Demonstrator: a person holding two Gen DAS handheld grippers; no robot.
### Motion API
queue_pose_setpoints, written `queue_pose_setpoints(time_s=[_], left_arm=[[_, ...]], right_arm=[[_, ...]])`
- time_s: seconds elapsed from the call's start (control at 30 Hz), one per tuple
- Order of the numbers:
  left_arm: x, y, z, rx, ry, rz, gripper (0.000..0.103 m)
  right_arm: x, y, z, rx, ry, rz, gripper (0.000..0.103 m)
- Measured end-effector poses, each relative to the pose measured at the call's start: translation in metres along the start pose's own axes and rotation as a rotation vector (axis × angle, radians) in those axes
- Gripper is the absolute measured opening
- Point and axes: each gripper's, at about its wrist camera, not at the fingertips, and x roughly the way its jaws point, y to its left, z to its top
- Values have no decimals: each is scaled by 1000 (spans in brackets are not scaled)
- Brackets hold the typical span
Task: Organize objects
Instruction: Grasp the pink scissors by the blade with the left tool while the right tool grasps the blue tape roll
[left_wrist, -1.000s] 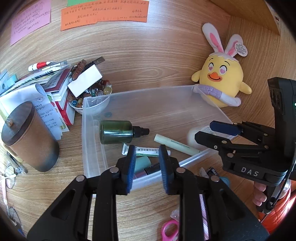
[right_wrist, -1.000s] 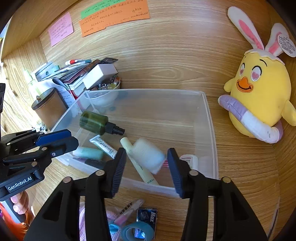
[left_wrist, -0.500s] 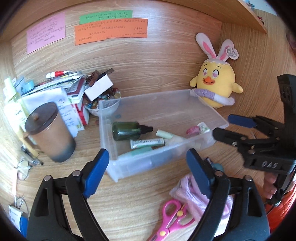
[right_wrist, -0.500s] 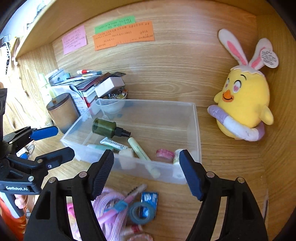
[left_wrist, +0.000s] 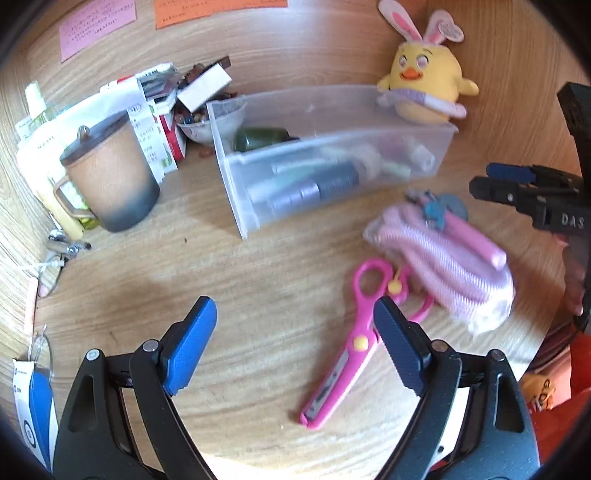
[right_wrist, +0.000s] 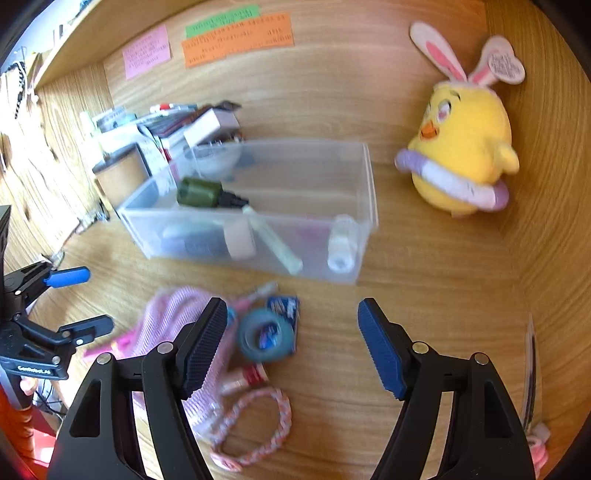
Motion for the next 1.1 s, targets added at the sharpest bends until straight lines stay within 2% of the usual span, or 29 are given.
queue_pose_setpoints(time_s=[0.17,0.2,0.27,0.43,0.53,0.6,0.67,0.73,0.87,1.1], left_arm=[[7,-9,-16,36,33,-15,86],[8,-10,-17,42,33,-15,83],[10,-15,-19,61,35,-25,64],[10,-17,-18,48,25,-59,41],[9,-13,-18,17,21,-47,34],[7,-7,-20,-10,22,-34,30],[5,0,-23,-40,26,-22,21],[3,9,-26,-82,34,-11,17],[-1,17,-30,-116,44,-5,16],[7,18,-19,-104,44,-2,21]], right_arm=[[13,-9,-15,25,65,10,70],[15,-9,-17,27,76,15,70],[20,-8,-20,29,93,26,70],[28,-2,-16,20,106,43,70],[35,2,-12,13,109,43,68],[39,4,-9,6,110,44,63],[41,5,-8,6,110,56,56],[42,6,-6,9,107,60,50],[42,4,-5,21,101,61,41],[34,2,-5,26,97,71,41]])
